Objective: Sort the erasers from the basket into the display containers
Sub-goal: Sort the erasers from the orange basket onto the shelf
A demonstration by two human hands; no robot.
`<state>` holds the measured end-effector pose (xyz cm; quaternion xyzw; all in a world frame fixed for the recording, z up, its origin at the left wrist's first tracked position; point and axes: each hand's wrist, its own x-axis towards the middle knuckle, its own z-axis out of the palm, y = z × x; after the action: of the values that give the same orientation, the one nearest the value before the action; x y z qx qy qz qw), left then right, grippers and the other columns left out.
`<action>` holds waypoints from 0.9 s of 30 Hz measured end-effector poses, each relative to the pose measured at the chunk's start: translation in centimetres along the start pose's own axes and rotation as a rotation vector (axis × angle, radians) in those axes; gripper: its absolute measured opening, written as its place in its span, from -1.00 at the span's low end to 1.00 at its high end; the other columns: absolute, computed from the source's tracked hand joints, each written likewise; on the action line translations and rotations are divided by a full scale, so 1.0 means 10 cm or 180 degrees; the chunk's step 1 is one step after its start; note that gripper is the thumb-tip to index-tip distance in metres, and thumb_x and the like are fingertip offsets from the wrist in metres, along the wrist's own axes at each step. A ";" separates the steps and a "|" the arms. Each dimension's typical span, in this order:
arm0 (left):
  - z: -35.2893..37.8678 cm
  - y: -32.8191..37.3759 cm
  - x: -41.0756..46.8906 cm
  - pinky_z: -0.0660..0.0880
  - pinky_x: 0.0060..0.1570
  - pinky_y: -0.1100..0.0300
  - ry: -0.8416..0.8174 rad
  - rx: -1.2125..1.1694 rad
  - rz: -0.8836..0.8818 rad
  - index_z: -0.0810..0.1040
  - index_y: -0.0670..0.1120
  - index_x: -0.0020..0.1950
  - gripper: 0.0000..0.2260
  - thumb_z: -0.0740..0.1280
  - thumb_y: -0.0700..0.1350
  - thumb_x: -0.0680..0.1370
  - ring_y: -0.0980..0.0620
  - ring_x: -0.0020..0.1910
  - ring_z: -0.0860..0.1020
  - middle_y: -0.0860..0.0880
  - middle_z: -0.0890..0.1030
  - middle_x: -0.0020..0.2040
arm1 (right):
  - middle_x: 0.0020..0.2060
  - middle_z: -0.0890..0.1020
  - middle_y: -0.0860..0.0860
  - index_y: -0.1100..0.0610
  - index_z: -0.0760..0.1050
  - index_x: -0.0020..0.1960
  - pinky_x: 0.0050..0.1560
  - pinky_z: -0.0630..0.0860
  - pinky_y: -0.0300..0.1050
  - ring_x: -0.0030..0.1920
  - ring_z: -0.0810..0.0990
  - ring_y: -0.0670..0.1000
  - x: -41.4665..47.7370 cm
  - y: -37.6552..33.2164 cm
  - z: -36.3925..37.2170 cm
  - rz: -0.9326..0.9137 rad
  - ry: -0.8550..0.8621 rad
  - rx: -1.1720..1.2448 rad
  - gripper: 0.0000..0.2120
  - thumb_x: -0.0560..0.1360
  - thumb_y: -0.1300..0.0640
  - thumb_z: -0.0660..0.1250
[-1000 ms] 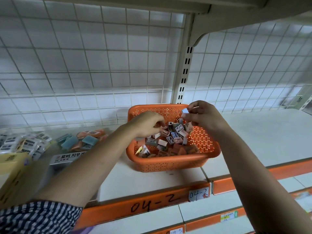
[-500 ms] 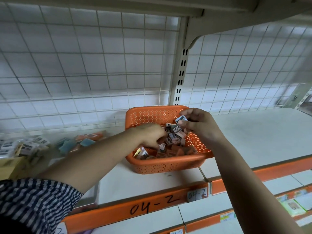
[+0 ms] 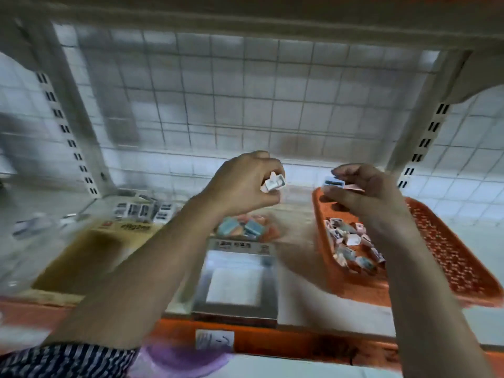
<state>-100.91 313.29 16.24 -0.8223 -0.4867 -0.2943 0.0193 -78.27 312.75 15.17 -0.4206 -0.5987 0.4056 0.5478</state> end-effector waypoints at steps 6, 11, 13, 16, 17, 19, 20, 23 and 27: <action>-1.06 -0.92 -0.69 0.46 -0.19 0.16 0.0349 0.0251 -0.0264 0.62 0.06 0.00 -0.76 0.37 0.03 0.35 0.12 -0.25 0.47 0.14 0.41 -0.27 | -0.24 0.63 0.01 0.01 0.64 -0.02 -0.30 0.47 -0.33 -0.27 0.54 -0.09 0.12 -0.09 1.45 -0.0093 -0.0640 -0.0423 -0.85 0.52 0.23 0.36; -1.85 -1.77 -1.36 0.40 -0.22 0.23 0.0552 0.0391 -0.0557 0.66 -0.03 0.01 -0.75 0.40 -0.03 0.37 0.21 -0.31 0.41 0.14 0.41 -0.28 | -0.25 0.67 -0.09 0.01 0.65 -0.08 -0.23 0.43 -0.33 -0.23 0.58 -0.13 0.16 -0.17 2.62 -0.0141 -0.1288 -0.0547 -0.90 0.47 0.20 0.42; -2.09 -2.11 -1.63 0.44 -0.19 0.17 0.0599 0.0425 -0.0779 0.67 -0.06 0.03 -0.74 0.42 -0.06 0.37 0.18 -0.31 0.42 0.08 0.44 -0.28 | -0.18 0.68 -0.02 0.01 0.66 -0.06 -0.13 0.48 -0.21 -0.16 0.61 -0.06 0.18 -0.19 3.05 -0.0213 -0.1529 -0.0660 -0.92 0.46 0.15 0.45; -2.29 -2.61 -2.01 0.44 -0.19 0.13 0.0674 0.0444 -0.1188 0.67 -0.07 0.05 -0.77 0.50 -0.12 0.40 0.04 -0.27 0.47 -0.04 0.52 -0.22 | -0.16 0.67 -0.01 0.02 0.65 -0.04 -0.05 0.54 -0.12 -0.11 0.63 -0.02 0.23 -0.18 3.61 -0.0279 -0.1759 -0.0701 -0.88 0.44 0.17 0.48; -2.30 -2.77 -2.13 0.43 -0.18 0.14 0.0676 0.0443 -0.1349 0.67 -0.07 0.04 -0.77 0.52 -0.15 0.40 0.02 -0.25 0.49 -0.04 0.54 -0.20 | -0.15 0.68 -0.02 0.02 0.65 -0.04 -0.02 0.56 -0.10 -0.09 0.65 -0.01 0.24 -0.17 3.78 -0.0267 -0.1807 -0.0716 -0.87 0.43 0.18 0.49; -2.25 -3.06 -2.31 0.42 -0.19 0.21 0.0613 0.0406 -0.1636 0.68 -0.07 0.02 -0.77 0.54 -0.16 0.38 -0.01 -0.23 0.53 0.00 0.54 -0.21 | -0.13 0.70 -0.01 0.01 0.65 -0.06 0.02 0.58 -0.10 -0.07 0.67 -0.01 0.27 -0.12 4.05 -0.0194 -0.1900 -0.0751 -0.84 0.41 0.22 0.50; -2.18 -3.20 -2.38 0.40 -0.22 0.28 0.0563 0.0347 -0.1751 0.68 -0.08 0.00 -0.78 0.55 -0.17 0.38 -0.01 -0.24 0.53 0.03 0.53 -0.24 | -0.13 0.70 -0.02 0.00 0.65 -0.07 0.04 0.59 -0.11 -0.06 0.67 -0.03 0.29 -0.08 4.16 -0.0162 -0.1938 -0.0803 -0.83 0.40 0.23 0.51; -1.90 -3.58 -2.53 0.32 -0.32 0.48 0.0358 0.0146 -0.2033 0.68 -0.14 -0.04 -0.80 0.56 -0.18 0.37 0.13 -0.34 0.47 0.07 0.51 -0.25 | -0.12 0.70 -0.02 -0.01 0.65 -0.06 0.10 0.60 -0.04 -0.05 0.67 -0.05 0.39 0.06 4.37 -0.0113 -0.1997 -0.1070 -0.81 0.39 0.21 0.53; -1.54 -3.92 -2.59 0.37 -0.32 0.43 0.0135 0.0027 -0.2189 0.68 -0.12 -0.07 -0.84 0.54 -0.13 0.40 0.03 -0.27 0.57 -0.05 0.63 -0.17 | -0.13 0.69 0.03 0.03 0.66 -0.05 0.07 0.61 0.01 -0.07 0.66 -0.01 0.53 0.24 4.55 0.0028 -0.2007 -0.1384 -0.83 0.39 0.20 0.53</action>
<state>-149.01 308.54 6.01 -0.6036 -0.7362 -0.2985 -0.0675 -123.70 317.43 11.32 -0.3842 -0.8081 0.3809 0.2330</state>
